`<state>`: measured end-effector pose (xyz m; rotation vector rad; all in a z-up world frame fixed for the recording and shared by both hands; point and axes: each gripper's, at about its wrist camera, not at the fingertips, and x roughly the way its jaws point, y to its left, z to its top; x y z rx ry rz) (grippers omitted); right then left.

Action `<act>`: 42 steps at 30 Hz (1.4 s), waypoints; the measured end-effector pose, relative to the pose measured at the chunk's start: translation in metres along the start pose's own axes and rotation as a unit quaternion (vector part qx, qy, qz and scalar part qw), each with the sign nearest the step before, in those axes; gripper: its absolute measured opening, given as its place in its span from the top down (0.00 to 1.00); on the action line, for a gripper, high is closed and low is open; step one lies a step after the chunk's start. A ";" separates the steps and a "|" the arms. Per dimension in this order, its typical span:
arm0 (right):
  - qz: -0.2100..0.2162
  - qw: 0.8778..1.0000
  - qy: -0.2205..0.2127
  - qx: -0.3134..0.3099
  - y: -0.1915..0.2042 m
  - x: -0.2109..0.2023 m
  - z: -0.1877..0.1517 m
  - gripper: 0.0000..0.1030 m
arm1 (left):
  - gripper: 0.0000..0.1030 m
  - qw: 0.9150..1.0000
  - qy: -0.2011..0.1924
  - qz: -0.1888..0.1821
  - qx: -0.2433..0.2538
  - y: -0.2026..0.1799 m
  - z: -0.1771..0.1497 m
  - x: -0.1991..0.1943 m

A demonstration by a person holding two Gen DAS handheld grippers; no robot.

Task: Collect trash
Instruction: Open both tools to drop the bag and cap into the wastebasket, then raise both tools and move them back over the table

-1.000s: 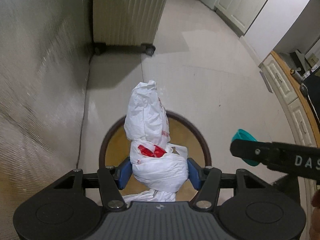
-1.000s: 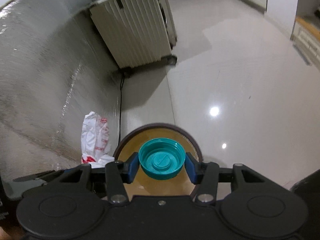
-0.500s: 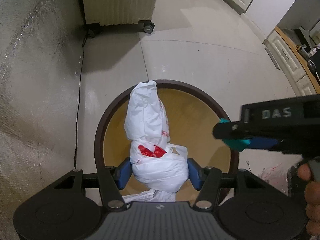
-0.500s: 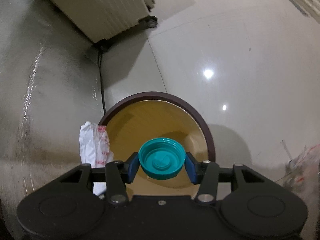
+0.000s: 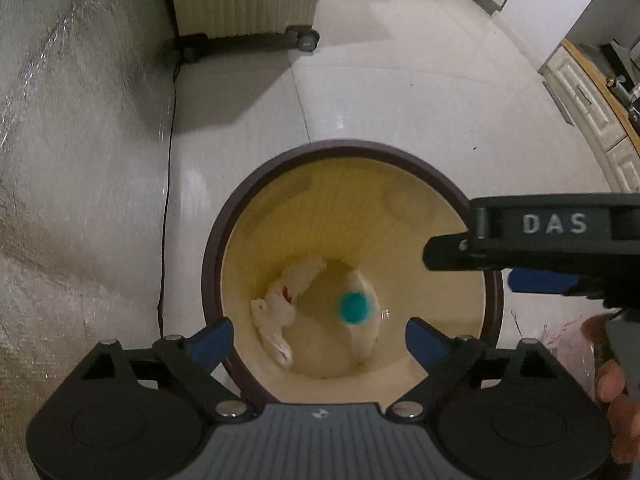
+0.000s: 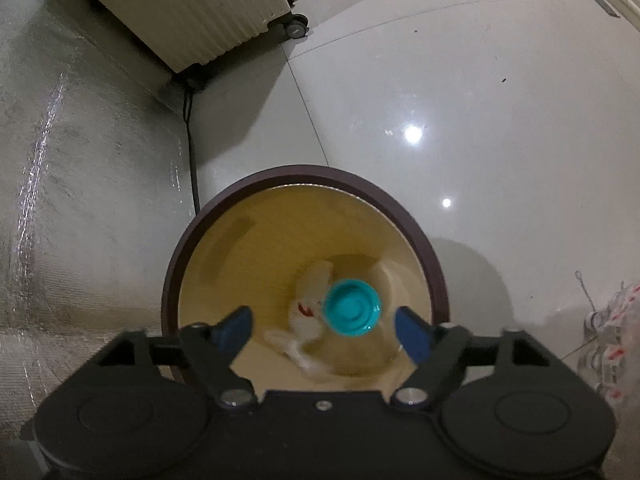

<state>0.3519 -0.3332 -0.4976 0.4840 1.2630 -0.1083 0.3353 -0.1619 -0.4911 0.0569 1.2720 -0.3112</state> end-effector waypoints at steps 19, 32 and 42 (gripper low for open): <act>-0.022 0.999 -0.018 -0.030 -0.028 -0.039 -0.018 0.00 | 0.00 1.000 0.015 0.026 -0.007 0.009 -0.002 -0.035; -0.033 0.997 -0.045 -0.060 -0.034 -0.089 -0.038 0.00 | 0.00 0.999 0.003 0.038 -0.025 0.015 -0.010 -0.091; -0.057 0.989 -0.088 -0.100 -0.023 -0.167 -0.054 0.00 | 0.00 0.999 -0.030 0.040 -0.017 -0.001 -0.023 -0.163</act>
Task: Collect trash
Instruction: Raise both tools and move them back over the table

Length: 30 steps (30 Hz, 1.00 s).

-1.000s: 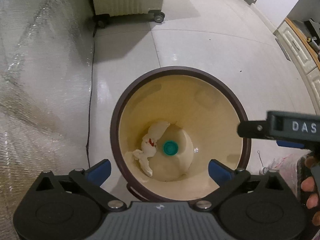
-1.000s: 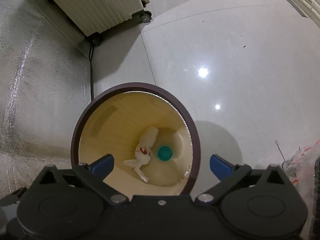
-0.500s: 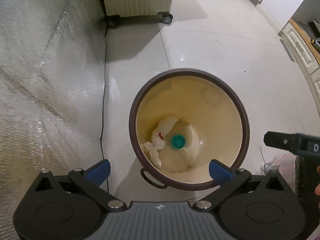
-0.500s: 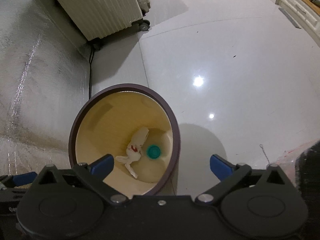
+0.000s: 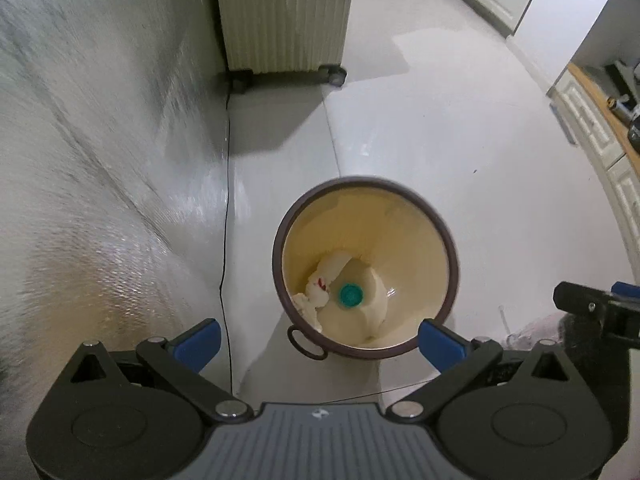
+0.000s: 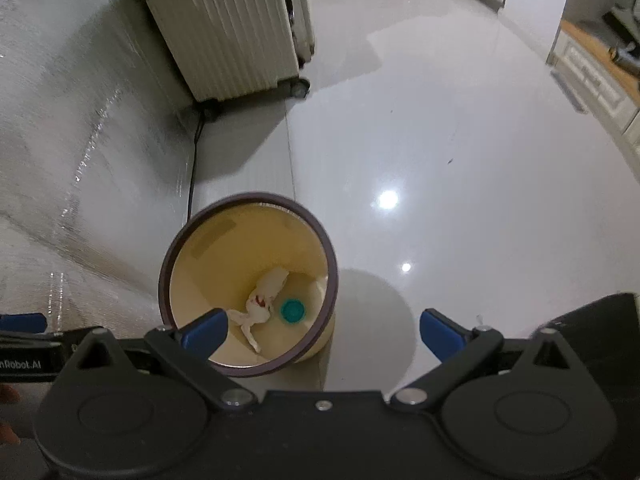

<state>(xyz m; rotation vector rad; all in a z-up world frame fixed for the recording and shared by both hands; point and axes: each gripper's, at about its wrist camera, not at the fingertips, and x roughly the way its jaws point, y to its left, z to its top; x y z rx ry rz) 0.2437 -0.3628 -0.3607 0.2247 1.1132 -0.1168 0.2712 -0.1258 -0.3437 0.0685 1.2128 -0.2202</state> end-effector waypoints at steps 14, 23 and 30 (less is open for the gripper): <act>-0.016 0.996 -0.084 -0.011 -0.002 -0.148 -0.011 0.00 | 0.00 0.995 -0.094 -0.034 0.028 -0.027 -0.014 -0.149; -0.022 0.987 -0.160 -0.021 0.002 -0.239 -0.012 0.00 | 0.00 0.986 -0.156 -0.040 0.047 -0.033 -0.030 -0.234; -0.014 0.976 -0.215 -0.039 0.015 -0.302 -0.018 0.00 | 0.00 0.973 -0.224 -0.036 0.050 -0.024 -0.043 -0.304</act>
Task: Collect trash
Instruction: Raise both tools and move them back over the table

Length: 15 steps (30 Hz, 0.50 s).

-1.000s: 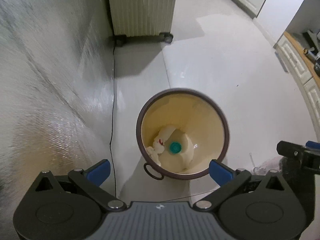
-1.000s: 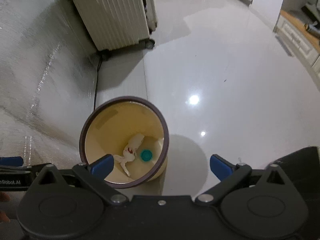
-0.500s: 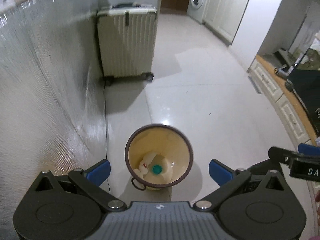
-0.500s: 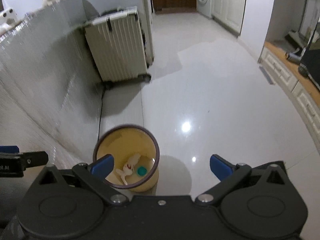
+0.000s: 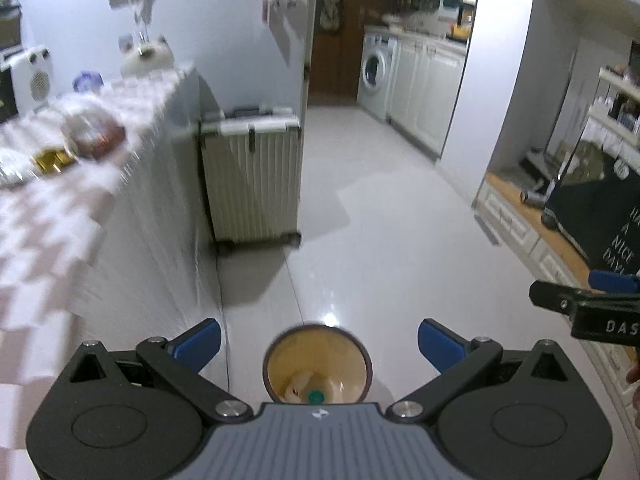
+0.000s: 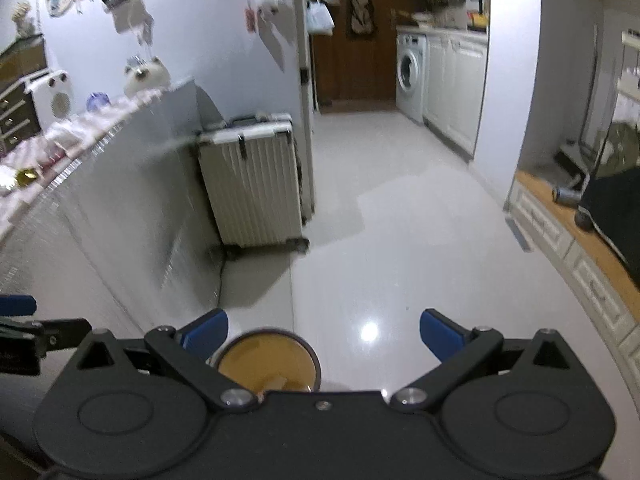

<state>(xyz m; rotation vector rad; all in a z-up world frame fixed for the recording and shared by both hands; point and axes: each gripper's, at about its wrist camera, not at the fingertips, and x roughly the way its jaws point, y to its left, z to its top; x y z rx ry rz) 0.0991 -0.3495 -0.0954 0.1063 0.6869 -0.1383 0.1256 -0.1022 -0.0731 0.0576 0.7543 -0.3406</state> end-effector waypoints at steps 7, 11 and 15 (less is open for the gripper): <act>0.021 0.998 -0.056 -0.014 0.020 -0.046 0.018 0.00 | 0.00 0.997 -0.075 0.022 -0.013 0.018 0.015 -0.060; 0.037 0.995 -0.087 -0.023 0.036 -0.065 0.034 0.00 | 0.00 0.994 -0.105 0.032 -0.021 0.036 0.024 -0.087; 0.059 0.991 -0.114 -0.033 0.055 -0.076 0.050 0.00 | 0.00 0.990 -0.129 0.055 -0.026 0.059 0.033 -0.108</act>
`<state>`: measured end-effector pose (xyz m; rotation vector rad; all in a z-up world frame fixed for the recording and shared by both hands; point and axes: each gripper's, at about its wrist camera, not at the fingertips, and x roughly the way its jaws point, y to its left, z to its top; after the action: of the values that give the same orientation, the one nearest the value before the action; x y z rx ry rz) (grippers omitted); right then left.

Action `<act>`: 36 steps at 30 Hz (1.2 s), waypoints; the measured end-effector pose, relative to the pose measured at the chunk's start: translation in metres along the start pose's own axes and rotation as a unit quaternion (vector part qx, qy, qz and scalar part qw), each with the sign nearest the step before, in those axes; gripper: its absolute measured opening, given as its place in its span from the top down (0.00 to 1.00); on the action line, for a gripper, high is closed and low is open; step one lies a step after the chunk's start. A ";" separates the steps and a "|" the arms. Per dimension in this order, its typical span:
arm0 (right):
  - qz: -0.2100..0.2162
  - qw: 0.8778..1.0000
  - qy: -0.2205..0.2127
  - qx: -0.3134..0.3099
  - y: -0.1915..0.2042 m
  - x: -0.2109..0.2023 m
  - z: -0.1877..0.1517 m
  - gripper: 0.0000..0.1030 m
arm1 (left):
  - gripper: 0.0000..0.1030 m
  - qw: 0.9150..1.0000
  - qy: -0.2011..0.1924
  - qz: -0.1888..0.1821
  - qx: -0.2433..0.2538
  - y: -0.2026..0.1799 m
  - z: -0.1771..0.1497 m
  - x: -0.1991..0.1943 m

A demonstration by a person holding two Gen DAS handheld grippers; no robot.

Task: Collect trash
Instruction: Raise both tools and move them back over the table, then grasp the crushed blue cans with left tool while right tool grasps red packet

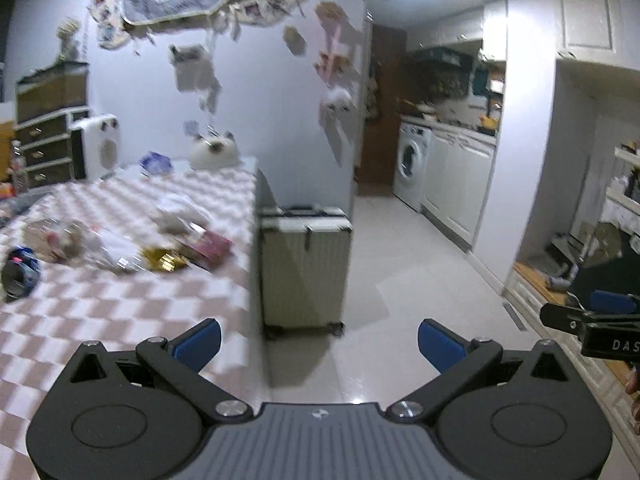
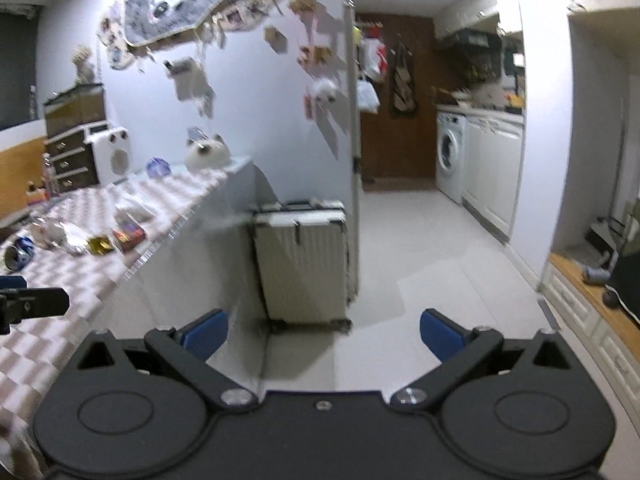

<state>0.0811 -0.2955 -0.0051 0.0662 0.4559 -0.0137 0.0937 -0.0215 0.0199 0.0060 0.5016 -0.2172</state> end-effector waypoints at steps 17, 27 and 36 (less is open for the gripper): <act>0.096 0.995 -0.036 -0.017 0.116 0.052 0.056 0.00 | 0.00 0.989 -0.046 0.131 -0.048 0.160 0.047 -0.021; 0.142 0.989 -0.022 -0.033 0.186 0.105 0.068 0.00 | 0.00 0.983 -0.031 0.172 -0.061 0.281 0.039 0.002; 0.167 0.985 0.005 -0.029 0.226 0.151 0.067 0.00 | 0.00 0.986 -0.009 0.156 -0.062 0.362 0.016 0.060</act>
<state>0.2523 -0.0737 0.0020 0.0843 0.4499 0.3301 0.2275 0.3192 -0.0120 -0.0394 0.4881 0.1206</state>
